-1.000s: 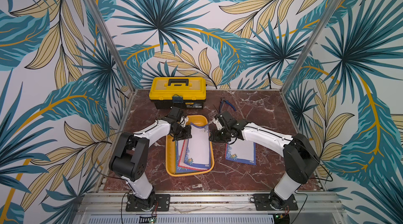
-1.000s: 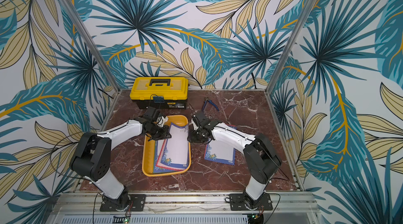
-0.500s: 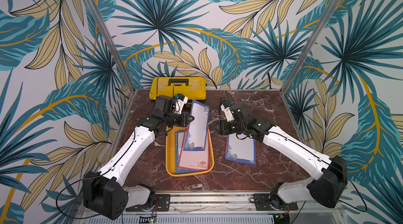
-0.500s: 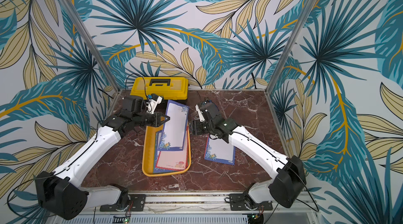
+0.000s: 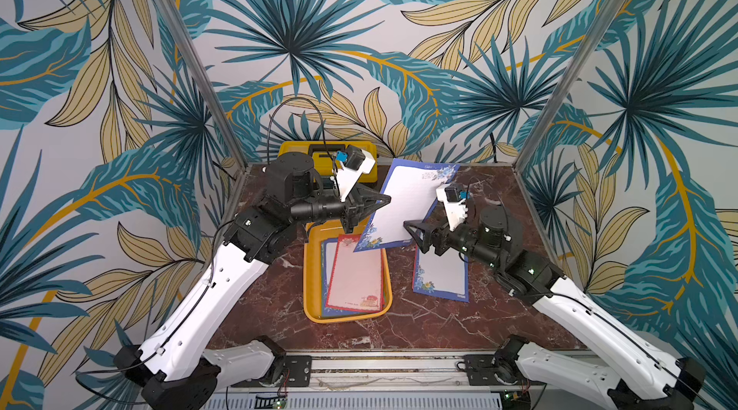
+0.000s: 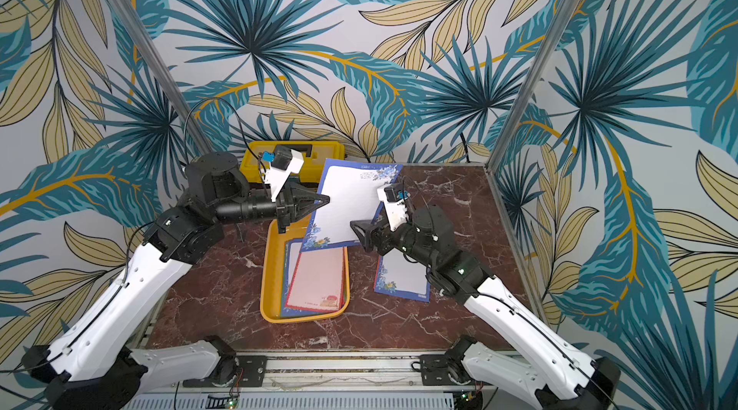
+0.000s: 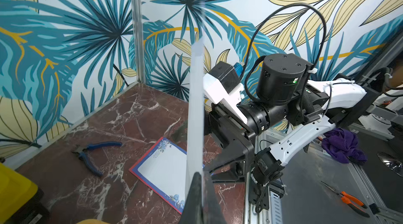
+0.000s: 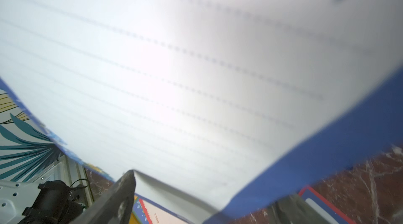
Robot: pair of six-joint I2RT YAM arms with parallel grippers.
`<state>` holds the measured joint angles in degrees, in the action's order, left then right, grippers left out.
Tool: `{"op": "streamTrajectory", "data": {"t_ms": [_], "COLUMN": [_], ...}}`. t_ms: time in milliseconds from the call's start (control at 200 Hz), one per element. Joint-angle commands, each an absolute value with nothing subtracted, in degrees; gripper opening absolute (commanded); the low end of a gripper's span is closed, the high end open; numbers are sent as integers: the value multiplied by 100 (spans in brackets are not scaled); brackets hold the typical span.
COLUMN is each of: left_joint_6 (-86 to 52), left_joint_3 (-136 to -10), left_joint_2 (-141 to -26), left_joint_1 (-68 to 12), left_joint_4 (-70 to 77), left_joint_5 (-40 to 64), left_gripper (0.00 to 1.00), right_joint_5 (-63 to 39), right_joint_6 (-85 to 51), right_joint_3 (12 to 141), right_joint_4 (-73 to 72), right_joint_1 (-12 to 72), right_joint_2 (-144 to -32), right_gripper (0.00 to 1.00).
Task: Take out the stationery paper from the storage box
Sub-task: Pick up the stationery paper from the storage box.
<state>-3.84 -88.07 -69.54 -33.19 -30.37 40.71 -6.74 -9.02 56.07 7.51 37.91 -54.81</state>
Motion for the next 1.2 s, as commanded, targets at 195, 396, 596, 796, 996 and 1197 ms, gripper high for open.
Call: {"op": "streamTrajectory", "data": {"t_ms": [195, 396, 596, 796, 996, 1197], "left_joint_6": [-652, -764, -809, -877, -954, -924], "left_joint_3": [-8594, -8789, -8865, -8815, -8773, -8638], "left_joint_2": [-6678, -6794, -6891, -6768, -6650, -6510], "left_joint_1": [-3454, -3459, -3478, -3474, -3483, -3489], "left_joint_4": [-1619, -1318, -1306, -1225, -1168, -1155], "left_joint_5": [4555, 4694, 4890, 4808, 4895, 4835], "left_gripper": [0, 0, 0, 0, 0, 0], "right_joint_5": [-901, -1091, -1465, -1894, -2224, -2459], "right_joint_6": [-344, -310, -198, -210, -186, -108], "right_joint_3": [5186, 5376, 5678, 5713, 5852, 5913], "right_joint_4": [-60, 82, 367, 329, 286, 214], "right_joint_1": [3796, 3784, 3770, 3749, 3731, 3719], "right_joint_2": [-4709, -4564, -4614, -4637, -4847, -4793], "right_gripper": [93, 93, 93, 93, 90, 78]}}
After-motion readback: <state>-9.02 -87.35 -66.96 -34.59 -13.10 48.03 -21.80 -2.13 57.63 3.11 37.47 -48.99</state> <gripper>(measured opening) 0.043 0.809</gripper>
